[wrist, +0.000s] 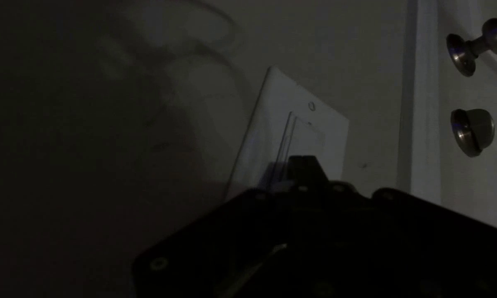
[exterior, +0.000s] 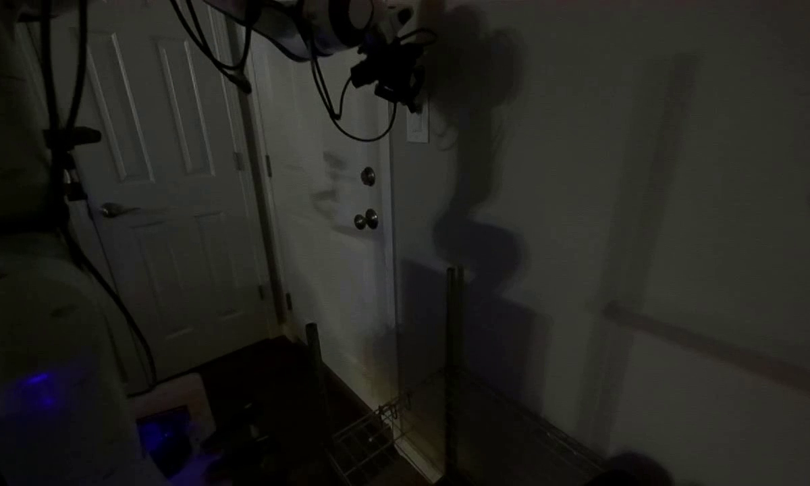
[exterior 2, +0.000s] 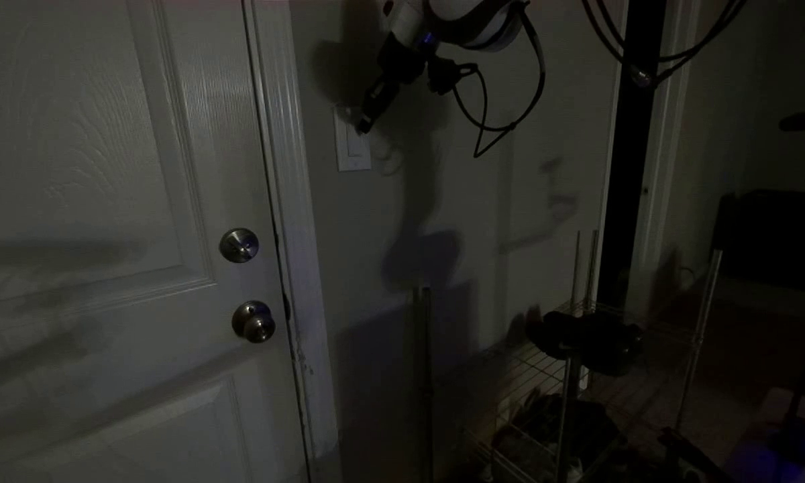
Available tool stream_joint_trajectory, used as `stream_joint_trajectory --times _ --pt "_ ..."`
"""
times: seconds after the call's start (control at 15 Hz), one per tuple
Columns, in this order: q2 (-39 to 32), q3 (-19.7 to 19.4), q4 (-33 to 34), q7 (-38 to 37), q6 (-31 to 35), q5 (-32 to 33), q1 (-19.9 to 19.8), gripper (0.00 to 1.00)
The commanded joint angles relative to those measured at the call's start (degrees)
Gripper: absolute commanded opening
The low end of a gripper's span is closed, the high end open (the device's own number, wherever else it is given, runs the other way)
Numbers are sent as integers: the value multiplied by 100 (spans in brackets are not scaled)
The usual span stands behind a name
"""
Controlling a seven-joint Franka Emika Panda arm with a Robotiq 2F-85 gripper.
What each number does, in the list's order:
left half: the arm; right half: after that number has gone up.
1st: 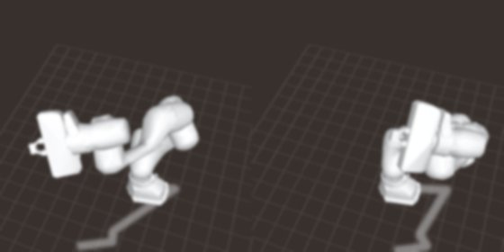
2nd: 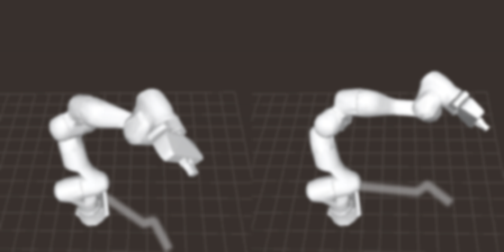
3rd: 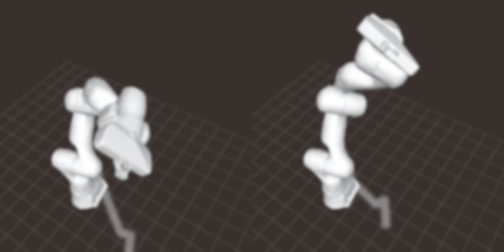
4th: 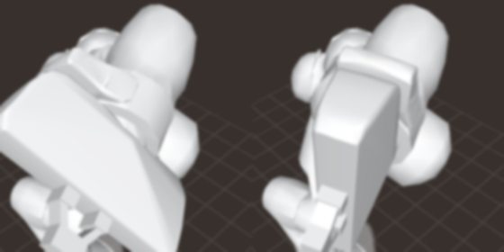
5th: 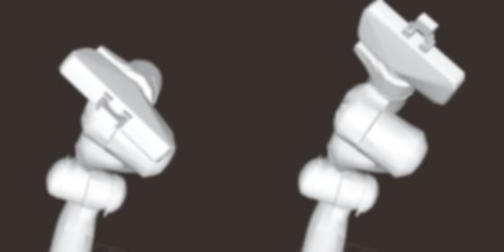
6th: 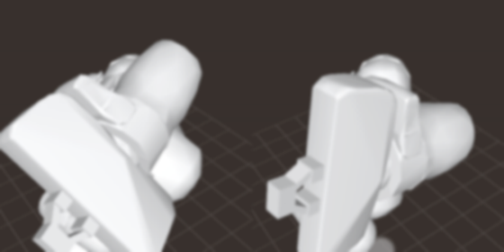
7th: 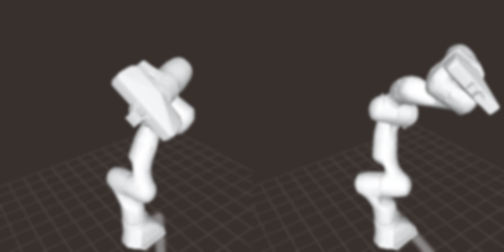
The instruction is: Turn on the light switch.
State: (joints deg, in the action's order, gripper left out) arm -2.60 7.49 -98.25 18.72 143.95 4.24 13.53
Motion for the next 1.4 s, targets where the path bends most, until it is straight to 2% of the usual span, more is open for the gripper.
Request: stream_joint_trajectory --times 0.0,0.4,0.6,0.73,0.93,1.2,1.33 --pt "-286 102 403 -290 -103 322 -102 2" --pt "-394 126 598 -625 -335 594 -78 1" --pt "-111 105 280 -461 -431 320 -171 1" --pt "193 97 -53 -221 -464 -120 -274 1" --pt "738 28 -663 487 -573 -1269 -492 1" --pt "1436 -352 -1443 1246 -679 -2391 -544 1" --pt "1698 -589 -1741 1448 -773 -2662 -501 1"
